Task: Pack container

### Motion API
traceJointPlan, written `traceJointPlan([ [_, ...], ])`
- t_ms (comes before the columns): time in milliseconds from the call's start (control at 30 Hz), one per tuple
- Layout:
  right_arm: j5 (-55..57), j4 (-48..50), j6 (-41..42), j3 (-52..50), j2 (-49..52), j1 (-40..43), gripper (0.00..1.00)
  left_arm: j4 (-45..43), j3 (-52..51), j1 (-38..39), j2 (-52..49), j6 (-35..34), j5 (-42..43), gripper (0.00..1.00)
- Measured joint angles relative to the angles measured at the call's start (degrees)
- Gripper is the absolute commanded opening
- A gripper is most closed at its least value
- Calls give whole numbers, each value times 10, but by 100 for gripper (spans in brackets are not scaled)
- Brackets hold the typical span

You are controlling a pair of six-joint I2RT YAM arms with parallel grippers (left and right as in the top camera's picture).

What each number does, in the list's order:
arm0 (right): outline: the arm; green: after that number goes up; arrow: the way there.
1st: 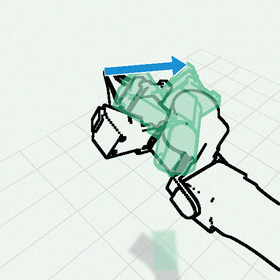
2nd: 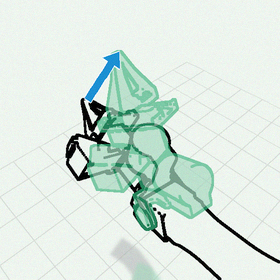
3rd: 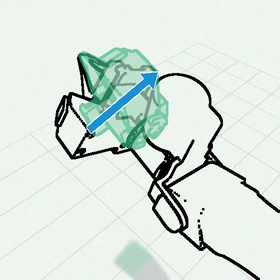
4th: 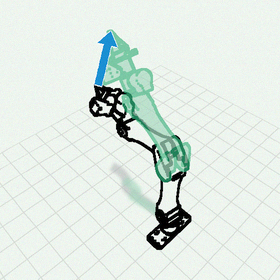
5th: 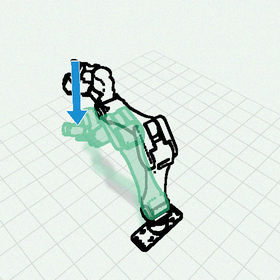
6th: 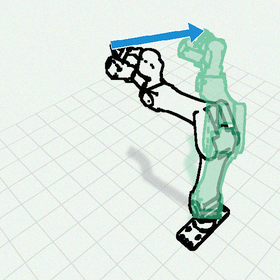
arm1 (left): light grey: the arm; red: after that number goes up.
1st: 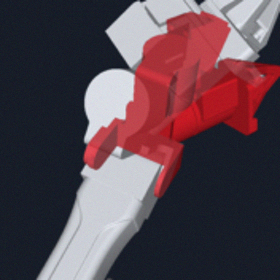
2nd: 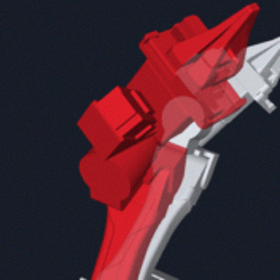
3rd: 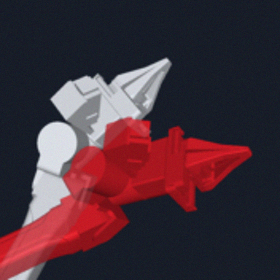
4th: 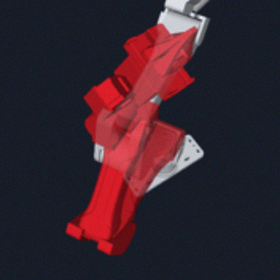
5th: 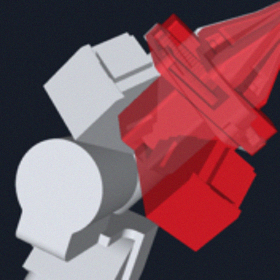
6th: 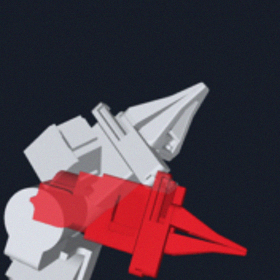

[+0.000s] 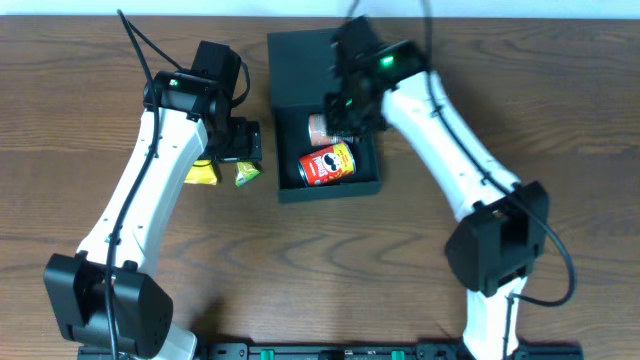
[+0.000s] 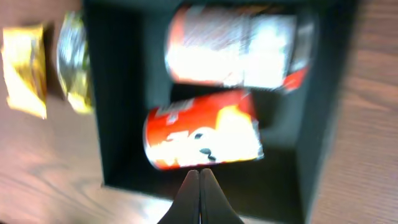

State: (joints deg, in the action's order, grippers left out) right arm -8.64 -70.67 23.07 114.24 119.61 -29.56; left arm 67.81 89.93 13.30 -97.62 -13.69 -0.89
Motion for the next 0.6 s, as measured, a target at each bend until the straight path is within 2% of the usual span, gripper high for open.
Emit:
traceJointPlan([
  [367, 32, 13, -75, -8, 0, -61, 1, -1, 0, 0, 0, -1, 0, 95],
  [600, 17, 38, -93, -83, 0, -76, 1, -3, 0, 0, 0, -15, 0, 96],
])
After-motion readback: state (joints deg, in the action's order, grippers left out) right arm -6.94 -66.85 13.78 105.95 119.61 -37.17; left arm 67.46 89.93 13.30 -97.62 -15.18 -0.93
